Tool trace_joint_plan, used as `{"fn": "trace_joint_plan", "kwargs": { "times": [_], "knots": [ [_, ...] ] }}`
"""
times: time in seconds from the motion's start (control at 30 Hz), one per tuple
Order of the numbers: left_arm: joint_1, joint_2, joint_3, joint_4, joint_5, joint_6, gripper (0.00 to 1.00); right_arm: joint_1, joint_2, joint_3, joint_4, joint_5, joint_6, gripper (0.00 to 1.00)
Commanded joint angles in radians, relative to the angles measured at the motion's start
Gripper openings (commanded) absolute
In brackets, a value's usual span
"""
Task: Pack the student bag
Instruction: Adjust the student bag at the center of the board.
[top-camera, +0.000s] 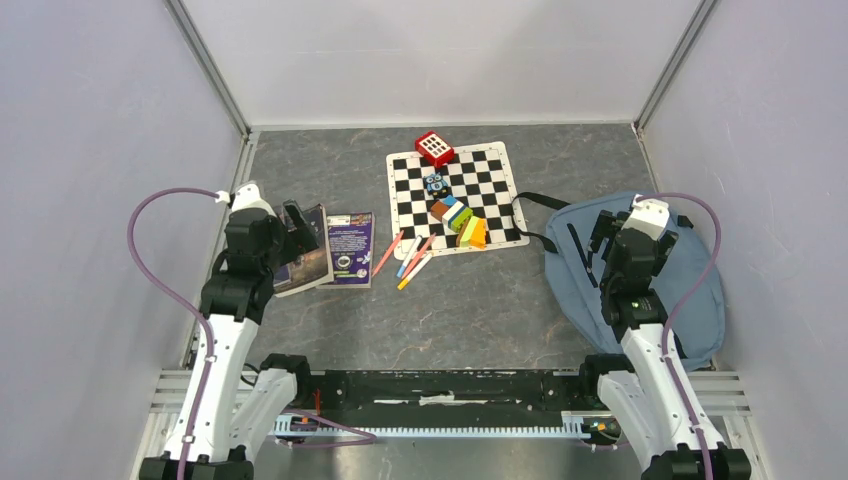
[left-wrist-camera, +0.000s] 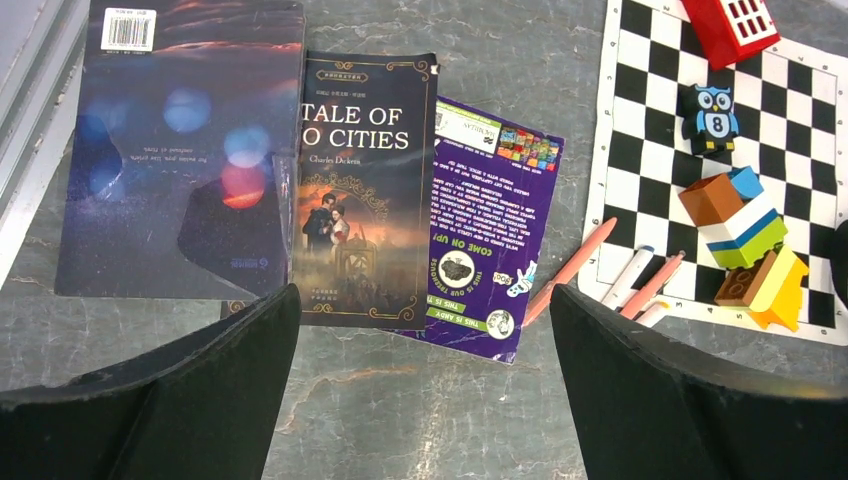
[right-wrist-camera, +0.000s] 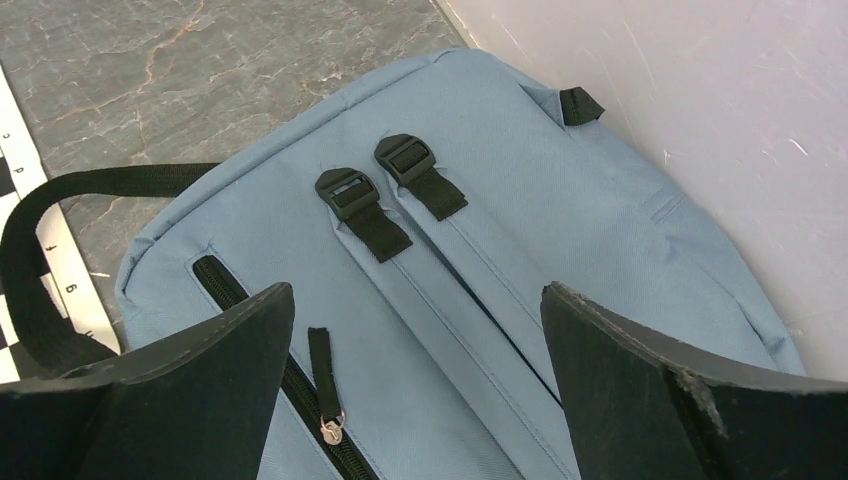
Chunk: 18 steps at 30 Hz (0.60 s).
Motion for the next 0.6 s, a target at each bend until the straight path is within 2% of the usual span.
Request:
{"fn": "trace_joint_plan", "kwargs": {
  "times": [0.0,0.1,0.23,0.47,0.57],
  "knots": [
    [0.003,0.011,0.001,0.013,-0.003,-0.007,1.0,0.003,0.006,0.036,0.018,0.014,0.02,0.98],
    [0.003,0.037,0.01,0.001,0.017,0.014,1.0,0.004,0.016,0.036,0.016,-0.024,0.009,0.98],
    [0.004,0.07,0.017,-0.017,0.019,0.018,1.0,0.003,0.042,0.028,0.018,-0.149,-0.027,0.98],
    [0.002,0.042,0.0,0.014,0.066,0.008,1.0,0.003,0.158,0.04,-0.016,-0.399,-0.05,0.98],
    [0.002,0.033,-0.019,0.026,0.102,-0.007,1.0,0.007,0.233,0.061,-0.054,-0.454,-0.088,0.98]
  ]
}}
